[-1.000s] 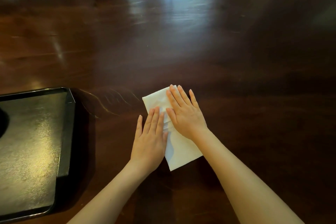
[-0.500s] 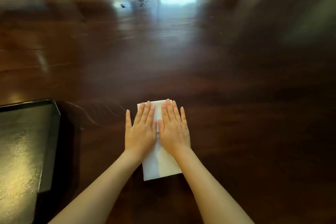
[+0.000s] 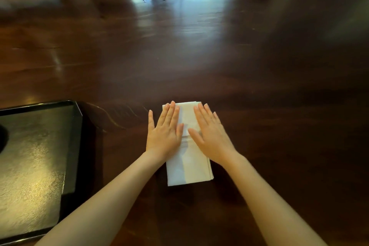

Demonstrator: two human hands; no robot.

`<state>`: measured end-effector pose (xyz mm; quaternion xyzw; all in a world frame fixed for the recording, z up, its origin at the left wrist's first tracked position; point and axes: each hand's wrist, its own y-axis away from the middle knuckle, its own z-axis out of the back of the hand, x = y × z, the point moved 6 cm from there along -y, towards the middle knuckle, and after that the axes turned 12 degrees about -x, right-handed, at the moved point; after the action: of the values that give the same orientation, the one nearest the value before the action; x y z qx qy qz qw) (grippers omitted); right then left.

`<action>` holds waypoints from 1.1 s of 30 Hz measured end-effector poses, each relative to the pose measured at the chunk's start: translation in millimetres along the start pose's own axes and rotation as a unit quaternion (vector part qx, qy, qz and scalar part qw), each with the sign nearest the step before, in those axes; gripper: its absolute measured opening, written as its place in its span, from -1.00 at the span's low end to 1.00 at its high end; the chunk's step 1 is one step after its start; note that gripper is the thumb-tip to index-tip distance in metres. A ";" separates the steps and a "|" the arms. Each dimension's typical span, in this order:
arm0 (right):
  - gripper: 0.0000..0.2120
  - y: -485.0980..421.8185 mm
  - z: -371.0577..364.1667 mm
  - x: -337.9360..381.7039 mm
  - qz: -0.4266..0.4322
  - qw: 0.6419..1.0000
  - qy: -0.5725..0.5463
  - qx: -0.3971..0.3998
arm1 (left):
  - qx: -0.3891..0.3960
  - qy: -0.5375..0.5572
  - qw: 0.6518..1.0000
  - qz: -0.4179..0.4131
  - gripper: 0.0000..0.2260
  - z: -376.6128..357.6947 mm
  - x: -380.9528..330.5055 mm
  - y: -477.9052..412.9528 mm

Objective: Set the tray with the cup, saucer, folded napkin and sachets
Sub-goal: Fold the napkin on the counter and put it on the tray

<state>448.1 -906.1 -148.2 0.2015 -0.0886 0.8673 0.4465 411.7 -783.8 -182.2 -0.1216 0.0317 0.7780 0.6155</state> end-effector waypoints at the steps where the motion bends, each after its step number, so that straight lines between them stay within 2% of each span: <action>1: -0.39 13.6 12.0 3.8 0.036 0.999 0.006 0.006 | 0.002 0.041 0.999 0.000 -0.43 4.7 1.5 1.1; 4: -0.34 66.1 24.1 16.6 0.147 0.986 0.072 0.038 | 0.003 0.146 0.988 -0.055 -0.44 27.0 5.0 23.1; 7: -0.29 101.1 3.8 13.6 0.198 0.968 0.148 0.047 | 0.042 0.116 0.975 -0.184 -0.42 38.4 5.0 67.1; 9: -0.34 106.2 -9.2 7.0 0.202 0.969 0.143 0.027 | 0.090 0.076 0.967 -0.227 -0.34 32.2 10.6 87.3; 14: -0.52 100.1 -11.6 10.2 0.236 0.963 0.122 -0.053 | 0.112 0.047 0.957 -0.262 -0.19 22.7 19.0 92.6; 18: -0.58 98.4 -7.0 10.6 0.241 0.962 0.094 -0.085 | 0.101 0.054 0.958 -0.264 -0.21 24.5 16.2 90.3; 20: -0.67 95.7 -2.7 10.8 0.244 0.961 0.074 -0.110 | 0.094 0.067 0.957 -0.265 -0.25 26.1 15.6 90.0; 23: -0.80 82.6 15.5 10.1 0.173 0.975 -0.042 -0.136 | 0.092 0.089 0.955 -0.268 -0.29 29.3 17.0 88.1; 26: -0.81 64.8 35.5 5.9 0.074 0.972 -0.184 -0.122 | 0.041 0.203 0.956 -0.210 -0.51 45.0 13.9 77.9; 27: -0.81 60.4 39.8 5.2 0.048 0.969 -0.214 -0.109 | 0.015 0.252 0.953 -0.169 -0.61 50.6 13.6 73.2; 29: -0.81 52.8 40.8 3.0 -0.006 0.962 -0.260 -0.084 | -0.018 0.331 0.941 -0.067 -0.67 57.1 16.0 65.5; 33: -0.80 41.4 33.1 -10.4 -0.134 0.924 -0.349 -0.077 | -0.008 0.419 0.902 0.104 -0.80 52.0 19.4 55.5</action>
<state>429.0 -949.0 -121.7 0.4663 -0.2779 0.6645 0.5136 346.2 -768.4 -141.8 -0.4369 0.2929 0.7151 0.4604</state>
